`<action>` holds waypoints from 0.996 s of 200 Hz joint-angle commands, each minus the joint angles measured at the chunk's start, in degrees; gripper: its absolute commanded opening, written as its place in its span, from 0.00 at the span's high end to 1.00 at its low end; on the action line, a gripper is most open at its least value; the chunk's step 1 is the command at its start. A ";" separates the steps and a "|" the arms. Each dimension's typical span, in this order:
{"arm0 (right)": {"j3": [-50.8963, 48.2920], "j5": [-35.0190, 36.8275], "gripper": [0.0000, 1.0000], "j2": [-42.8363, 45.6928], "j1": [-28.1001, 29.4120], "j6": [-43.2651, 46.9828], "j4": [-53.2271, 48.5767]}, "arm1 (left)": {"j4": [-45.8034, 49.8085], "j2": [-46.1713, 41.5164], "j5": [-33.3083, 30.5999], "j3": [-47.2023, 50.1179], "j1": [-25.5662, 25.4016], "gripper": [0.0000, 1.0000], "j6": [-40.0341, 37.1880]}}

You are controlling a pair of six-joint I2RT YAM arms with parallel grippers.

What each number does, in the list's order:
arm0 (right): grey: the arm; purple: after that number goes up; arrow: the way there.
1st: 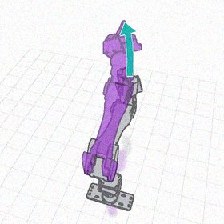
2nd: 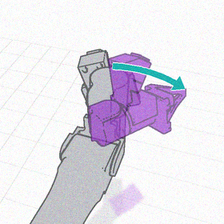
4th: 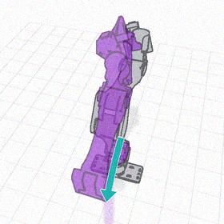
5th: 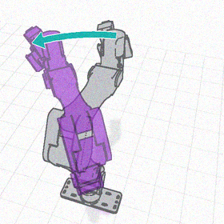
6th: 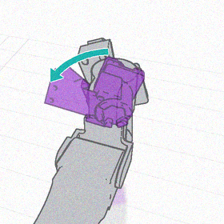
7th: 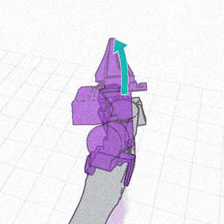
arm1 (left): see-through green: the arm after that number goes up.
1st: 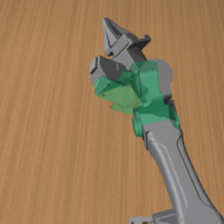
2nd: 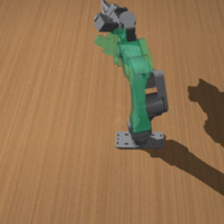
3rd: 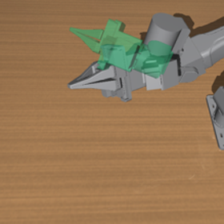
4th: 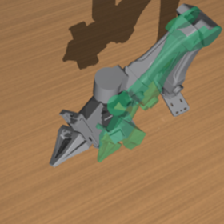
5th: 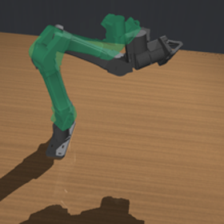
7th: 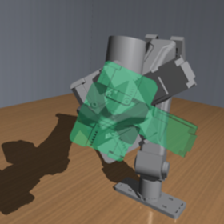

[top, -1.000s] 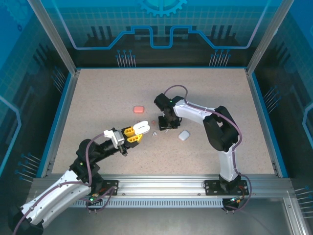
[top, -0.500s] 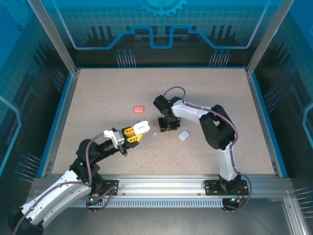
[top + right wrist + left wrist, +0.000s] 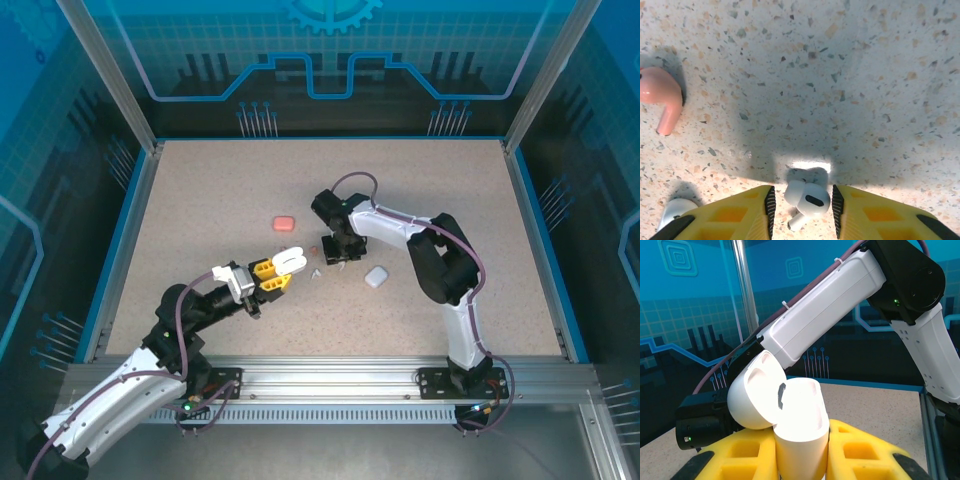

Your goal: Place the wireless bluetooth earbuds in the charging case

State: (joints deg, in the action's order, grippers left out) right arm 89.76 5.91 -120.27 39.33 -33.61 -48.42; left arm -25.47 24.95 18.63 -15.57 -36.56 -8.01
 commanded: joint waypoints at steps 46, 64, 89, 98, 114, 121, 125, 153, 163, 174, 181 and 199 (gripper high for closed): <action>1.35 -0.18 0.62 -2.25 0.03 0.46 -2.07 | 0.12 -0.67 -1.31 0.88 -0.38 0.98 -1.57; 1.36 -0.29 0.63 -2.46 0.02 0.45 -1.98 | 0.10 -0.60 -1.38 0.87 -0.39 0.98 -1.56; 1.36 -0.48 0.64 -2.70 0.13 0.52 -1.94 | 0.16 -0.66 -1.36 0.85 -0.40 0.98 -1.66; 1.34 -0.62 0.65 -2.82 0.13 0.56 -1.89 | 0.16 -0.68 -1.38 0.76 -0.43 0.98 -1.66; 1.32 -0.86 0.67 -2.94 0.13 0.72 -1.76 | 0.23 -0.69 -1.47 0.85 -0.43 0.98 -1.75; 1.45 -0.85 0.69 -2.95 0.21 0.74 -1.76 | 0.22 -0.65 -1.45 0.79 -0.44 0.98 -1.70; 1.41 -0.82 0.70 -2.89 0.20 0.82 -1.76 | 0.25 -0.67 -1.44 0.80 -0.45 0.98 -1.78; 1.68 -0.68 0.73 -2.65 0.26 1.32 -1.94 | 0.51 -0.63 -1.55 0.80 -0.44 0.98 -1.83; 1.85 -0.51 0.74 -2.46 0.35 1.52 -2.19 | 0.58 -0.69 -1.56 0.78 -0.45 0.98 -1.86; 1.96 -0.19 0.75 -2.17 0.48 1.94 -2.33 | 0.67 -0.69 -1.57 0.79 -0.43 0.98 -1.92; 2.00 0.11 0.76 -1.95 0.55 2.13 -2.46 | 0.71 -0.65 -1.60 0.76 -0.44 0.98 -1.91; 1.92 1.21 0.76 -1.10 0.77 3.12 -2.47 | 0.85 -0.69 -1.67 0.74 -0.45 0.98 -1.84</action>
State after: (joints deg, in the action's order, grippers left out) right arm 90.39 6.04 -121.64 39.35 -32.05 -49.52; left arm -24.21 24.95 18.15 -15.57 -36.56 -8.84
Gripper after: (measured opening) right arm 0.245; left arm 0.216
